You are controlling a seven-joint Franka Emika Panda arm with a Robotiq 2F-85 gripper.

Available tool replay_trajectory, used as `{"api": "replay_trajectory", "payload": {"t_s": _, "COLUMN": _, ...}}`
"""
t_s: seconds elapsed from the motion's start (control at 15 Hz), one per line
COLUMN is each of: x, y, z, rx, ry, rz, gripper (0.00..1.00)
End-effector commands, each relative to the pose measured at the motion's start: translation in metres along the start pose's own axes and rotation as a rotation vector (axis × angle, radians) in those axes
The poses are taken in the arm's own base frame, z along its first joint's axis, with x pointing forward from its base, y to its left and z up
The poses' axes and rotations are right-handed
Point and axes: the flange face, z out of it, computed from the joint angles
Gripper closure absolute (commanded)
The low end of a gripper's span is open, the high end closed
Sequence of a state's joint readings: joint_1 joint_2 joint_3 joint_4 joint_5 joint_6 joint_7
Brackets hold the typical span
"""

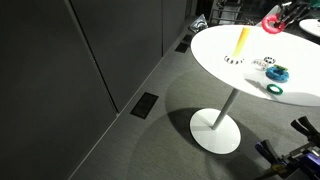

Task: Remove the top two circular objects on the orange object then put the pink object

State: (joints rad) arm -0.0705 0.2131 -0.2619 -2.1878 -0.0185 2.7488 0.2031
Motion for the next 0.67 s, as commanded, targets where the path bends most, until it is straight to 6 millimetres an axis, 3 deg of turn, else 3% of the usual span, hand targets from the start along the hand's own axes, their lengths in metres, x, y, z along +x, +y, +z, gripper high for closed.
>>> {"api": "replay_trajectory", "payload": {"t_s": 0.0, "x": 0.030, "y": -0.014, "z": 0.000, "rx": 0.012, "ry": 0.003, "rz": 0.028, "gripper": 0.89}}
{"api": "replay_trajectory", "payload": {"t_s": 0.6, "x": 0.068, "y": -0.042, "z": 0.021, "rx": 0.029, "ry": -0.041, "rz": 0.034, "gripper": 0.89}}
